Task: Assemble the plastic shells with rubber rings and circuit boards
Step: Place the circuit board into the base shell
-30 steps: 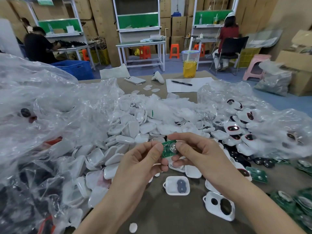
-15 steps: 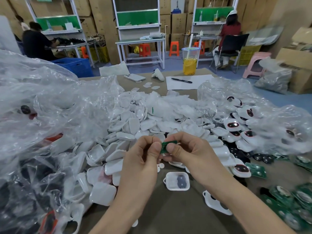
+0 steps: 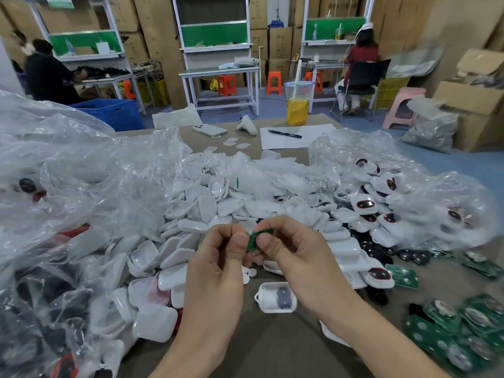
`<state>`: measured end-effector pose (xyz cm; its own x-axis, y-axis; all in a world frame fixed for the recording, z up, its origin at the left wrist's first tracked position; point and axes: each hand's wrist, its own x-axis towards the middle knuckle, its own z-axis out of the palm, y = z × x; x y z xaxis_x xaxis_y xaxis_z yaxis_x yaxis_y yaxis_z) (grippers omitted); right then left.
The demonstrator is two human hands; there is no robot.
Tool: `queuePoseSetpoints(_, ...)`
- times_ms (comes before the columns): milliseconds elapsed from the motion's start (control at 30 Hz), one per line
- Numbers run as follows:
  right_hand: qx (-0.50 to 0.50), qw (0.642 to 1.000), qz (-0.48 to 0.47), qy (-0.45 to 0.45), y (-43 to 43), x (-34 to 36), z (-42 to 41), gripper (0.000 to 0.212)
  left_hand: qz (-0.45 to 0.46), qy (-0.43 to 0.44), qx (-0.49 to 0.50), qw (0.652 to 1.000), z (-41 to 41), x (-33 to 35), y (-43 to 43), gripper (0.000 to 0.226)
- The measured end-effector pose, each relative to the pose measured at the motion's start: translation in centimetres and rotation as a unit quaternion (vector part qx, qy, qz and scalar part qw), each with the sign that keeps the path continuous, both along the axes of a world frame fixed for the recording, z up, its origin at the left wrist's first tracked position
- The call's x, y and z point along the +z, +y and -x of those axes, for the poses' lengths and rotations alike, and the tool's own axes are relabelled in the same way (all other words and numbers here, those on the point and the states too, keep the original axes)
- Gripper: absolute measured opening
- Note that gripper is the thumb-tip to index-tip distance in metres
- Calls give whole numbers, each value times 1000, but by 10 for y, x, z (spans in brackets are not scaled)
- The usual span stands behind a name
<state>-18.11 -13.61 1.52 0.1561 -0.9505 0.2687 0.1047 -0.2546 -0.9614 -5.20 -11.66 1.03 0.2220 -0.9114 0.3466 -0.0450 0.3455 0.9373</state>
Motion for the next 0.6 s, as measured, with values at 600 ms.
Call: queuePoseSetpoints(600, -84, 983, -76, -146, -14, 12, 22, 26, -4, -220, 95, 971, -43, 87, -79, 38)
